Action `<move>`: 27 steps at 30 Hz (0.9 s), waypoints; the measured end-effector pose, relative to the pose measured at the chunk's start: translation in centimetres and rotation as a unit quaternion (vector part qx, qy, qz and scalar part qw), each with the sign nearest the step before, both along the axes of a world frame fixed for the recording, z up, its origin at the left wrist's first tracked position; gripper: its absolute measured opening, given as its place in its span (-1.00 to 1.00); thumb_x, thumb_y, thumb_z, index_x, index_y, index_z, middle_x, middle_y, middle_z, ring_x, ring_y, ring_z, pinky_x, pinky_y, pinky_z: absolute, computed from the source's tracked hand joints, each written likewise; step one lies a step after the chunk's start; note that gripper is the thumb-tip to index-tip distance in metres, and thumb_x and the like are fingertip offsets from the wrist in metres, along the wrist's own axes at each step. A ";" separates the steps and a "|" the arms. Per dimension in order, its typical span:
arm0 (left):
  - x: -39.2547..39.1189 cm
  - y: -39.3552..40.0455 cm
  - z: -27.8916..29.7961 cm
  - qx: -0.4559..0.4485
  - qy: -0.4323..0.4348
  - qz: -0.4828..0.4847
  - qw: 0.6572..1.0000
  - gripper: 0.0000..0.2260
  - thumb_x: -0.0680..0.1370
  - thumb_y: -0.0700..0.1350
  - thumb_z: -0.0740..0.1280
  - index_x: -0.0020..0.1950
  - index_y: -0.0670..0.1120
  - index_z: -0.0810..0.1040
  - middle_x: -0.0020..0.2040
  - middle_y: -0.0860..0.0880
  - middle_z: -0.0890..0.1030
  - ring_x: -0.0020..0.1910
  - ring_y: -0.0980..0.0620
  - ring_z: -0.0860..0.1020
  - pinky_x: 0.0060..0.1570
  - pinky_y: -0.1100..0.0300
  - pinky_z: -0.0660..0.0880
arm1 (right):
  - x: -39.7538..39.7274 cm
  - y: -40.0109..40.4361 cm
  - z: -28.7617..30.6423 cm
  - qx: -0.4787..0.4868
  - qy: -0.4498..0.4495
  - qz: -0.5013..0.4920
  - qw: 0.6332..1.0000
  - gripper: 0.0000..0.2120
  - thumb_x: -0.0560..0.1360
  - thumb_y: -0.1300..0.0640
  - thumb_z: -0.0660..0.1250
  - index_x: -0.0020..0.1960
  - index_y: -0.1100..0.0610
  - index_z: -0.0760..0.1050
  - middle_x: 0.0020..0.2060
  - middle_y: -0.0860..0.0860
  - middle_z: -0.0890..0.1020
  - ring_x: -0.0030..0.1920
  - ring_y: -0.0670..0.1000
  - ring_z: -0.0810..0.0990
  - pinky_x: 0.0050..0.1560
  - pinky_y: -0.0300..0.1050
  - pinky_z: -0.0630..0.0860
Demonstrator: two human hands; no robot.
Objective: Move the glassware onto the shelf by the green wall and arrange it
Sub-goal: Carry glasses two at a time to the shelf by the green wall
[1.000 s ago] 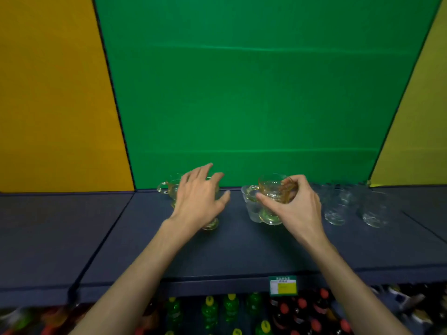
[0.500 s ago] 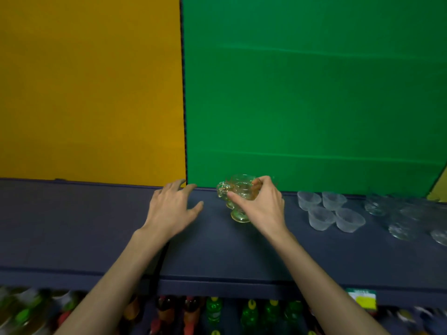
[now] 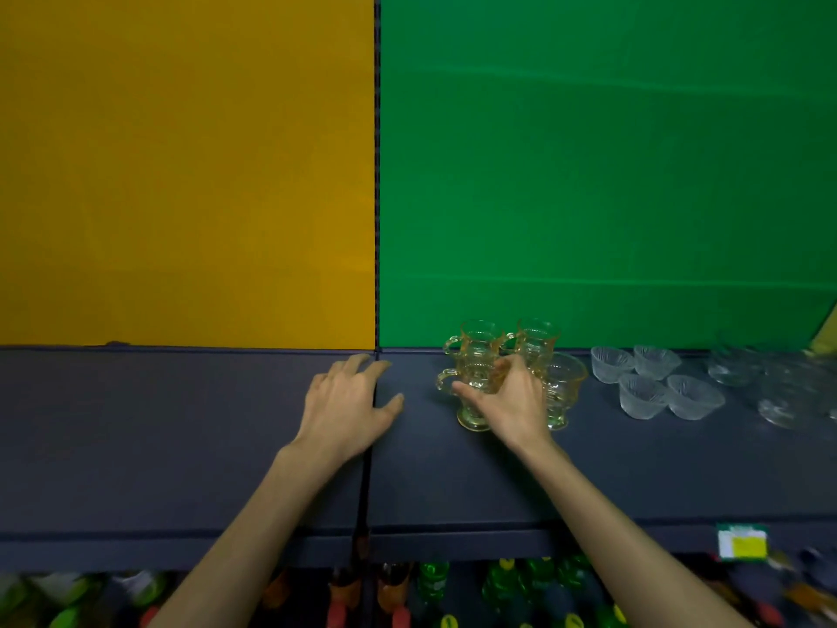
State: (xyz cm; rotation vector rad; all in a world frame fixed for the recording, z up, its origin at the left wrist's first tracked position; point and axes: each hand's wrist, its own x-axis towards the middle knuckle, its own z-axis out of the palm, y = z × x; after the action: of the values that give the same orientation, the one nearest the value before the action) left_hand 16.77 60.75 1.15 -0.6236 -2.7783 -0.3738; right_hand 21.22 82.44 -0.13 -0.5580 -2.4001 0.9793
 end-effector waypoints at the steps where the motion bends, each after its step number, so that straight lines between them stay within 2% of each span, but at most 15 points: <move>1: -0.2 0.0 0.0 0.006 0.000 0.001 1.000 -0.45 0.57 0.26 0.23 0.51 0.06 0.38 0.50 -0.04 0.40 0.43 -0.10 0.39 0.30 -0.03 0.39 | 0.0 0.0 -0.1 -0.002 -0.001 0.000 1.000 -0.28 0.28 -0.22 0.58 0.22 0.18 0.42 0.09 0.09 0.61 0.13 0.13 0.57 0.12 0.00 0.52; 8: -0.2 1.1 0.2 0.022 0.010 -0.012 1.000 -0.45 0.57 0.25 0.23 0.51 0.05 0.39 0.47 -0.04 0.43 0.41 -0.10 0.41 0.28 -0.04 0.40 | 0.5 0.0 0.3 0.004 -0.012 0.011 1.000 -0.14 0.26 -0.18 0.61 0.37 0.21 0.35 0.19 0.11 0.61 0.19 0.11 0.57 0.14 -0.07 0.50; 12: 0.3 1.8 0.6 0.028 0.027 -0.025 0.999 -0.45 0.56 0.26 0.24 0.50 0.06 0.40 0.48 -0.03 0.43 0.42 -0.08 0.40 0.30 -0.03 0.39 | 1.1 0.4 1.7 0.050 -0.013 0.030 0.998 -0.05 0.26 -0.23 0.59 0.44 0.22 0.31 0.31 0.12 0.54 0.32 0.11 0.50 0.28 -0.06 0.43; 15: 0.9 3.0 1.5 0.052 0.036 -0.035 0.997 -0.45 0.56 0.27 0.24 0.49 0.06 0.42 0.47 -0.03 0.44 0.41 -0.08 0.41 0.29 -0.04 0.40 | 2.0 0.8 2.6 0.113 -0.003 0.047 0.992 -0.20 0.37 -0.26 0.49 0.40 0.19 0.35 0.29 0.09 0.52 0.31 0.09 0.48 0.30 -0.02 0.43; 20: 2.6 6.7 3.6 0.083 0.063 -0.072 0.992 -0.47 0.55 0.26 0.26 0.46 0.05 0.47 0.45 -0.05 0.47 0.39 -0.11 0.45 0.27 -0.05 0.43 | 5.0 3.0 3.6 0.205 0.039 0.069 0.975 -0.52 0.55 -0.16 0.31 0.34 0.12 0.43 0.22 0.05 0.51 0.28 0.05 0.43 0.26 -0.04 0.38; 24: 5.5 11.3 4.7 0.080 0.080 -0.111 0.987 -0.47 0.55 0.27 0.24 0.45 0.06 0.46 0.45 -0.05 0.46 0.37 -0.12 0.45 0.27 -0.06 0.42 | 8.4 7.0 4.0 0.281 0.035 0.041 0.958 -0.57 0.56 -0.15 0.27 0.30 0.09 0.47 0.17 0.04 0.54 0.19 0.09 0.47 0.19 0.00 0.38; 27: 8.3 15.5 4.8 0.062 0.081 -0.137 0.985 -0.46 0.55 0.28 0.22 0.47 0.07 0.45 0.45 -0.05 0.45 0.38 -0.12 0.44 0.29 -0.05 0.39 | 11.7 10.8 4.4 0.288 0.020 0.019 0.957 -0.57 0.55 -0.15 0.25 0.30 0.08 0.49 0.18 0.03 0.55 0.20 0.10 0.49 0.18 0.03 0.39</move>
State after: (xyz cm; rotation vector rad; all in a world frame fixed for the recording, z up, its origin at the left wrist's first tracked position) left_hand 25.06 76.28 5.92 -0.9633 -2.4975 -0.5213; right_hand 32.91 93.21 4.23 -0.2703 -2.5002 0.2631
